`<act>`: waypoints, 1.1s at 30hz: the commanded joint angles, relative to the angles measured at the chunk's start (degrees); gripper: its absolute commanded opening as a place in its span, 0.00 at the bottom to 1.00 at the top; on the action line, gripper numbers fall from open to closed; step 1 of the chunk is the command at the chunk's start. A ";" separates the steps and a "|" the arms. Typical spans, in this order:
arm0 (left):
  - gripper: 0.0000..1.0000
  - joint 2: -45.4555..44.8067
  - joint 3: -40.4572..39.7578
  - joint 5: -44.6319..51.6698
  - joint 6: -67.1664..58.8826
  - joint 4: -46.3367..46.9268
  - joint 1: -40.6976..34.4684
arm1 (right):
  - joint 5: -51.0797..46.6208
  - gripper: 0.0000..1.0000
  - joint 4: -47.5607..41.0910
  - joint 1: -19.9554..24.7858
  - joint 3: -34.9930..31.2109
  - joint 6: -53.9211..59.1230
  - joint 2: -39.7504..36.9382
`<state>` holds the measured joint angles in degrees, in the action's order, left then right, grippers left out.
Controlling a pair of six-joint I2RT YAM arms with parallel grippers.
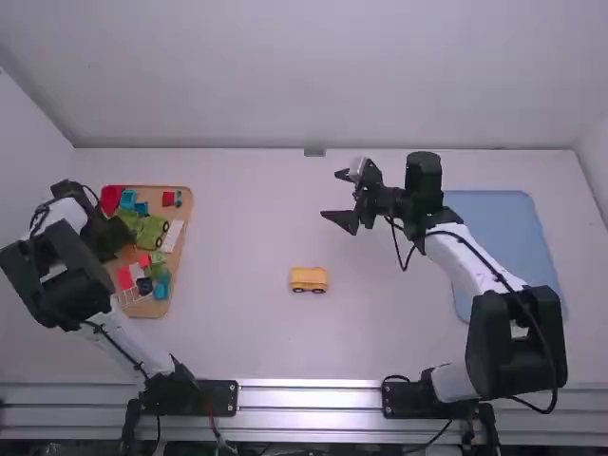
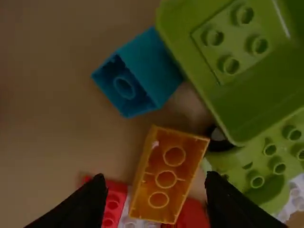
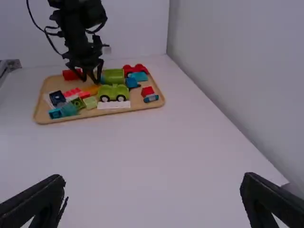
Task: Assemble lego blocks to make yellow taxi
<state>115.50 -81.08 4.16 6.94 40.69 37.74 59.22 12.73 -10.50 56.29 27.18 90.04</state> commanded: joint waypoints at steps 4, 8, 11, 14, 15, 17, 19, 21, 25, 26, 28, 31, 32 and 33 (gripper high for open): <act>0.53 0.22 0.92 0.83 -3.72 1.60 -0.72 | 0.26 0.99 0.11 -0.04 1.49 -0.17 0.68; 0.52 0.22 0.96 0.31 -5.49 2.08 -0.90 | 0.26 0.99 -0.09 -0.04 1.49 -0.15 0.68; 0.52 0.22 1.27 -2.80 -5.07 1.46 -1.03 | 0.26 0.99 -0.11 -0.02 1.49 -0.17 0.68; 0.52 0.22 2.25 -3.54 -5.38 -0.11 -1.03 | 0.26 0.99 -0.11 -0.04 1.49 -0.17 0.68; 0.51 0.22 2.73 -3.56 -5.51 -0.70 -0.98 | 0.26 0.99 -0.09 -0.04 1.49 -0.20 0.68; 0.50 0.22 3.63 -3.52 -5.46 -1.81 -1.07 | 0.24 0.99 -0.11 -0.02 1.49 -0.17 0.68; 0.50 0.22 4.61 -3.54 -5.44 -3.15 -1.09 | 0.26 0.99 -0.07 -0.04 1.49 -0.17 0.68; 0.49 0.22 4.94 -3.54 -5.29 -3.45 -0.87 | 0.28 0.99 -0.07 -0.04 1.49 -0.17 0.68; 0.50 0.22 5.25 -3.54 -5.25 -4.20 -0.85 | 0.26 0.99 -0.07 -0.04 1.49 -0.17 0.68; 0.50 0.22 5.22 -3.28 -5.31 -4.17 -0.85 | 0.28 0.99 -0.04 -0.02 1.49 -0.17 0.68; 0.49 0.22 5.18 -3.08 -4.98 -4.13 -1.09 | 0.24 0.99 0.11 -0.02 1.49 -0.20 0.68; 0.49 0.22 5.77 -3.13 -4.90 -4.52 -0.98 | 0.24 0.99 0.11 -0.02 1.49 -0.15 0.68; 0.48 0.22 6.10 -3.13 -4.83 -5.16 -0.87 | 0.24 0.99 0.09 -0.04 1.49 -0.15 0.68; 0.48 0.22 6.58 -3.08 -4.79 -6.01 -0.98 | 0.26 0.99 0.02 -0.02 1.49 -0.17 0.68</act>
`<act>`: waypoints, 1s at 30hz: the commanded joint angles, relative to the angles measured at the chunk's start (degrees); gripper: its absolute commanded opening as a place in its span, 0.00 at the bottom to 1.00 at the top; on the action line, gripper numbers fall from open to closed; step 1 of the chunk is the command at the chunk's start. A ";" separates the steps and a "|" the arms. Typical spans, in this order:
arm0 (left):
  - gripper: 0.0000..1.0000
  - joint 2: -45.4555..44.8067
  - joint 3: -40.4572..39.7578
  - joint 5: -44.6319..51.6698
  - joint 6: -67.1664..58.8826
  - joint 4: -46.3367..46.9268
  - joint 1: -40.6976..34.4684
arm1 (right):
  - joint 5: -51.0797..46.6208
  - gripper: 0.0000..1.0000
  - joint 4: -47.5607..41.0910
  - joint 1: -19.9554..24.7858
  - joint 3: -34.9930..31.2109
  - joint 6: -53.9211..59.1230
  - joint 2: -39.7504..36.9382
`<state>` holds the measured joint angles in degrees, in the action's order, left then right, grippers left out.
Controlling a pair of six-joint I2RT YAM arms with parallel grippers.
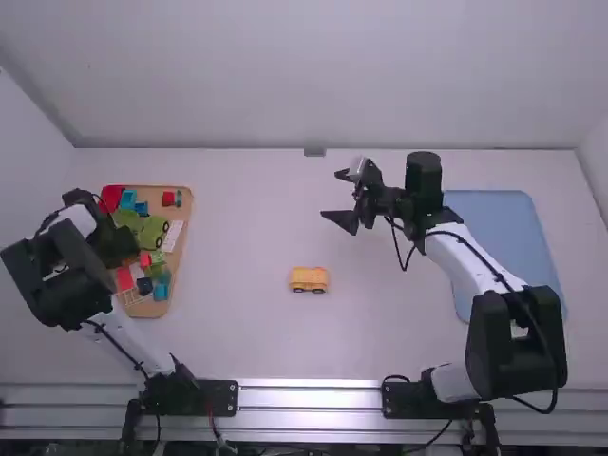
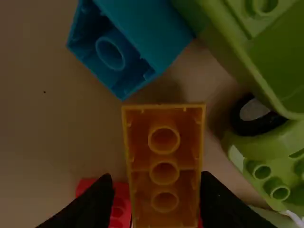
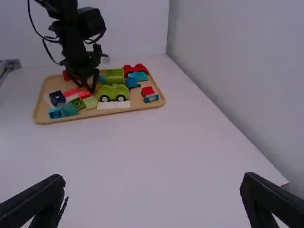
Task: Assemble lego blocks to make yellow taxi
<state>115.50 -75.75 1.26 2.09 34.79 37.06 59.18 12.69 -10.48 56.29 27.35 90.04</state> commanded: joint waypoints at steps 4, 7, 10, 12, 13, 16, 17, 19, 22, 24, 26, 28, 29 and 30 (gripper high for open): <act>0.47 0.22 2.84 -0.17 1.55 -2.49 -0.20 | 0.31 0.99 -0.04 -0.07 1.49 -0.39 0.68; 0.38 0.22 3.08 -0.24 2.84 -3.34 -0.55 | 0.31 0.99 -0.02 -0.04 1.49 -0.35 0.68; 0.26 0.22 2.12 -0.28 4.33 -2.56 -0.50 | 0.31 0.99 0.13 -0.04 1.49 -0.37 0.68; 0.25 0.22 1.29 -0.17 4.76 -1.70 -0.20 | 0.31 0.99 0.15 -0.04 1.49 -0.35 0.68; 0.23 0.22 0.83 -0.24 5.18 -1.20 -0.24 | 0.31 0.99 0.15 -0.04 1.49 -0.35 0.68; 0.20 0.20 -1.16 -0.22 6.03 0.15 -0.66 | 0.31 0.99 -0.07 -0.04 1.49 -0.35 0.68; 0.20 0.11 -1.66 -0.24 6.08 0.59 -0.70 | 0.31 0.99 -0.09 -0.04 1.49 -0.35 0.68; 0.16 -0.28 -2.80 -0.22 6.29 1.73 -0.70 | 0.31 0.99 -0.04 -0.07 1.49 -0.59 0.68; 0.11 -2.32 -3.37 -0.22 7.30 3.02 -0.74 | 0.31 0.99 -0.04 -0.04 1.49 -0.55 0.68; 0.12 -4.13 -3.32 -0.24 7.52 3.69 -0.74 | 0.31 0.99 -0.02 -0.04 1.49 -0.57 0.68; 0.10 -6.93 -3.08 -0.44 7.54 4.42 -0.66 | 0.33 0.99 0.00 -0.04 1.49 -0.57 0.68; 0.07 -10.67 -1.97 -0.44 7.56 4.63 -1.09 | 0.31 0.99 -0.04 -0.07 1.49 -0.57 0.68; 0.07 -12.66 -1.01 -0.31 7.52 4.24 -1.51 | 0.31 0.99 -0.07 -0.07 1.49 -0.57 0.68; 0.06 -16.74 1.09 -0.22 7.50 3.26 -2.62 | 0.31 0.99 -0.04 -0.07 1.49 -0.59 0.68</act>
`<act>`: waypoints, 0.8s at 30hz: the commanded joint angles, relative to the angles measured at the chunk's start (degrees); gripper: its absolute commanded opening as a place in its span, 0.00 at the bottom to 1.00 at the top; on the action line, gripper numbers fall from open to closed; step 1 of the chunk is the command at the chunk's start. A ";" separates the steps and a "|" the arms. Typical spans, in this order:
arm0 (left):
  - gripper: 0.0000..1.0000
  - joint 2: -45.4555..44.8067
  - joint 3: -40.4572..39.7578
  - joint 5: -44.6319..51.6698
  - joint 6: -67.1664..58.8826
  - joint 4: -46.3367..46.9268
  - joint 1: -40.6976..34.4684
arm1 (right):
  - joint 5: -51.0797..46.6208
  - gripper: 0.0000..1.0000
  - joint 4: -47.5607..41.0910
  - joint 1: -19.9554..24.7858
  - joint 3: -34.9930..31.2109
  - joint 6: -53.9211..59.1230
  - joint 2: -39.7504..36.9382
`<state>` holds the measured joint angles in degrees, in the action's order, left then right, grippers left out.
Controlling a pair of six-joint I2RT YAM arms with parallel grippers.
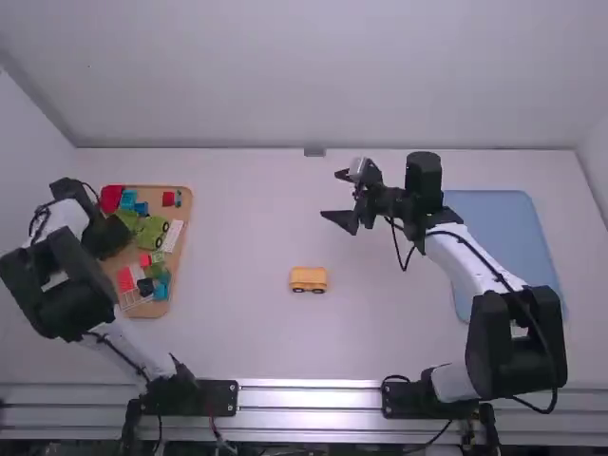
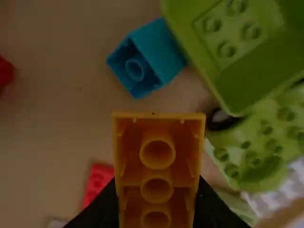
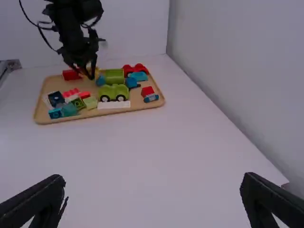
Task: Assemble lego blocks to make yellow taxi
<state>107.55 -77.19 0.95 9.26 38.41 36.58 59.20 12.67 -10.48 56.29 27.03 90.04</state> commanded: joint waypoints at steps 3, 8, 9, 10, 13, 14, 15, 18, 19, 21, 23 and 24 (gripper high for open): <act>0.07 -15.43 6.67 1.66 -1.70 -3.30 -4.90 | 0.28 0.99 0.00 -0.07 1.49 -0.26 0.68; 0.09 -27.12 15.85 16.35 -9.35 -12.17 -11.43 | -2.54 0.99 2.67 -0.09 1.49 -8.35 0.68; 0.09 -29.59 18.01 20.39 -11.08 -14.38 -13.53 | -4.11 0.99 3.74 -0.42 1.49 -10.84 0.68; 0.09 -31.82 20.04 24.55 -12.76 -16.63 -15.91 | -5.73 0.99 4.79 -0.96 1.49 -12.59 0.68; 0.09 -34.49 23.06 31.50 -14.27 -20.92 -20.11 | -7.58 0.99 6.75 -2.38 1.49 -15.45 0.68; 0.09 -34.67 23.76 34.23 -14.25 -22.69 -21.79 | -8.22 0.99 7.54 -3.08 1.49 -16.37 0.70; 0.08 -34.56 24.22 36.59 -14.49 -24.11 -23.28 | -8.76 0.99 8.13 -3.67 1.49 -16.85 0.68; 0.08 -33.48 24.65 43.74 -16.87 -26.99 -26.71 | -8.57 0.99 9.70 -4.92 1.51 -16.94 1.11; 0.08 -33.31 24.68 44.39 -16.83 -27.43 -27.04 | -8.55 0.99 10.10 -5.03 1.51 -17.11 1.25; 0.08 -31.10 24.76 48.59 -16.83 -31.08 -29.55 | -8.33 0.99 14.80 -5.38 1.51 -21.84 3.34; 0.07 -29.83 24.76 50.10 -16.87 -32.74 -30.91 | -7.48 0.99 17.92 -5.18 1.51 -25.11 5.05; 0.06 -29.55 24.76 50.45 -16.94 -33.09 -31.23 | -7.10 0.99 18.67 -5.14 1.51 -25.88 5.40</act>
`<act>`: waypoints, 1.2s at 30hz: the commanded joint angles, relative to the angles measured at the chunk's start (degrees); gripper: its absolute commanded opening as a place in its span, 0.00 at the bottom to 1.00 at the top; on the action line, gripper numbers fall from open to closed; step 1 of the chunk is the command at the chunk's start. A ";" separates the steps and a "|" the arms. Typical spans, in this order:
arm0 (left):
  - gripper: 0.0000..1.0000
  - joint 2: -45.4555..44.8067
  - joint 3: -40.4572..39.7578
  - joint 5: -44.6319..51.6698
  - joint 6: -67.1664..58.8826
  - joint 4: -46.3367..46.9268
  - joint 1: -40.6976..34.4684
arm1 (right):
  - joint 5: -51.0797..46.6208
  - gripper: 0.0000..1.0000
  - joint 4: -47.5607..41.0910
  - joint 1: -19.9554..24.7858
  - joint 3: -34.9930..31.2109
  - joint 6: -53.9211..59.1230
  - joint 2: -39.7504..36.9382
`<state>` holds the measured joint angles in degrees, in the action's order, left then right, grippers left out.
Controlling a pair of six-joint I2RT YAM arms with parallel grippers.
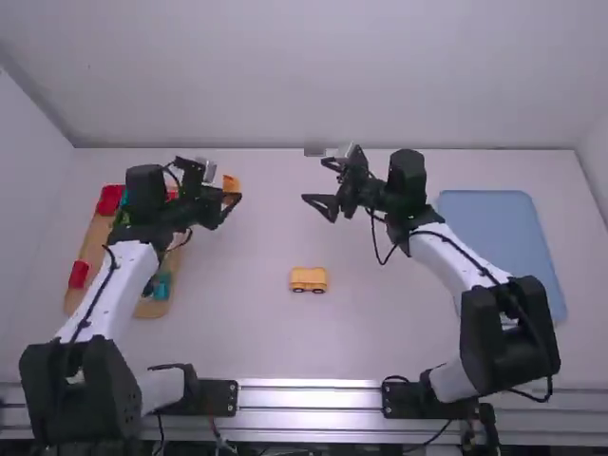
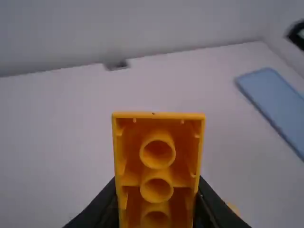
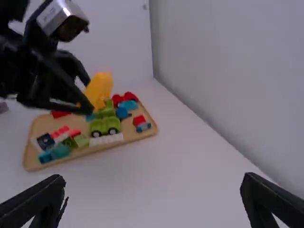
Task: Assemble lego blocks to make yellow taxi
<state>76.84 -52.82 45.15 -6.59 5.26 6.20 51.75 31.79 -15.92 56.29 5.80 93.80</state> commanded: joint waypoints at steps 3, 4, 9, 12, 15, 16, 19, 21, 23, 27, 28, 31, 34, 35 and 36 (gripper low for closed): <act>0.04 5.38 0.39 14.64 -7.06 -4.15 -4.74 | 8.24 0.99 10.16 1.70 1.51 -12.90 6.80; 0.04 5.38 0.39 14.64 -7.06 -4.15 -4.74 | 8.24 0.99 10.16 1.70 1.51 -12.90 6.80; 0.04 10.73 0.39 21.75 -8.70 -11.87 -7.91 | 17.57 0.99 25.49 1.92 1.51 -24.37 12.41; 0.04 13.51 0.39 25.59 -8.90 -17.20 -9.44 | 21.46 1.00 29.99 1.16 2.71 -27.76 14.88; 0.03 15.89 0.39 27.82 -6.95 -22.88 -10.75 | 26.49 0.95 29.20 0.33 5.51 -27.89 16.37; 0.03 16.63 0.39 27.93 -5.84 -25.00 -11.34 | 28.44 0.91 29.03 -0.04 6.67 -27.91 16.83; 0.02 17.29 0.39 27.28 -5.68 -26.91 -12.28 | 31.04 0.82 27.87 -0.79 8.90 -27.87 17.64; 0.02 17.59 0.39 27.34 -5.62 -28.37 -12.57 | 30.99 0.70 25.38 -1.14 10.56 -27.56 18.14; 0.02 17.59 0.37 27.19 -5.66 -28.89 -12.57 | 30.97 0.63 24.04 -0.90 10.88 -26.29 18.23; 0.02 17.59 0.37 24.50 -0.70 -31.58 -12.52 | 30.95 0.55 23.17 -0.90 10.80 -24.81 18.23; 0.02 17.59 0.39 24.30 0.63 -32.63 -12.55 | 30.97 0.52 23.28 -0.90 10.80 -24.83 18.23; 0.02 17.59 0.33 24.46 0.83 -33.59 -12.59 | 30.93 0.50 23.21 -1.09 10.82 -23.30 18.23; 0.02 17.59 0.35 24.46 0.83 -34.29 -12.52 | 30.95 0.41 23.28 -1.70 10.82 -22.34 18.23; 0.03 17.59 0.35 24.46 0.85 -34.29 -12.63 | 30.91 0.37 23.26 -1.77 10.82 -22.01 18.23; 0.03 17.59 0.35 24.46 0.83 -34.27 -12.63 | 30.91 0.34 23.30 -1.73 10.82 -22.05 18.23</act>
<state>94.02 -52.82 70.15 -6.57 -28.69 -6.22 80.99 54.92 -17.08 65.84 -16.99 111.00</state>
